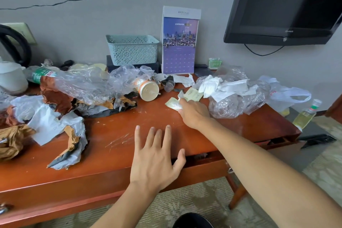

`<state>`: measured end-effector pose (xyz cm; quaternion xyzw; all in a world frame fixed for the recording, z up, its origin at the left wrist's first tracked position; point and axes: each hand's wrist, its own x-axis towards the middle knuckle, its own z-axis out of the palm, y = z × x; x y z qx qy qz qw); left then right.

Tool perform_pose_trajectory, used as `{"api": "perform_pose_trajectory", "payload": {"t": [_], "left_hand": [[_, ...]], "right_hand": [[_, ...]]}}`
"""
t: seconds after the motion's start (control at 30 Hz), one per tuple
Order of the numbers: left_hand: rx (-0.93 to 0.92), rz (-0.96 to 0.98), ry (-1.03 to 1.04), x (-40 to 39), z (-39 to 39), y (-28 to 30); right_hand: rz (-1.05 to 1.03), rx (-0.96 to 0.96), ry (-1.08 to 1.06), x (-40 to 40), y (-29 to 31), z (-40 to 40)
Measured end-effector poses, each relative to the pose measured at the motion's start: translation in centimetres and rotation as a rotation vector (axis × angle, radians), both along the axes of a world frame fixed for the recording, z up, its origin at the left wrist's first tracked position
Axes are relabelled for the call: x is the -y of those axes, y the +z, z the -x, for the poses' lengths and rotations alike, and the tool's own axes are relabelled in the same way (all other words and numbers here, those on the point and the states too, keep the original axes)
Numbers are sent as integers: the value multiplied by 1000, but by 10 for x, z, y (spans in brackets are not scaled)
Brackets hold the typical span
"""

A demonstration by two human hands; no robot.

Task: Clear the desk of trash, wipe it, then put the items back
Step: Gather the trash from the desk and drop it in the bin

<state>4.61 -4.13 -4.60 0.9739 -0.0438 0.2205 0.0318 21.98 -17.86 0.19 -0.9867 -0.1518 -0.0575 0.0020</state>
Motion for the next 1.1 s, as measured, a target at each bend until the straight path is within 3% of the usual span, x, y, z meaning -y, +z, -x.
{"api": "perform_pose_trajectory", "payload": {"t": [0.1, 0.37, 0.53, 0.67, 0.87, 1.1], "left_hand": [[-10, -13, 4, 1, 0, 1], [-26, -36, -1, 2, -2, 2], [-1, 3, -7, 2, -1, 7], [56, 19, -19, 1, 1, 5], [113, 45, -48, -1, 9, 3], [151, 66, -197, 14, 49, 1]], "right_hand": [[-25, 17, 69, -2, 3, 14], [-138, -169, 23, 2, 5, 28], [-18, 74, 107, -7, 11, 47], [-36, 149, 127, -6, 13, 66], [-357, 245, 124, 23, 10, 100], [-844, 154, 92, 75, 10, 168]]}}
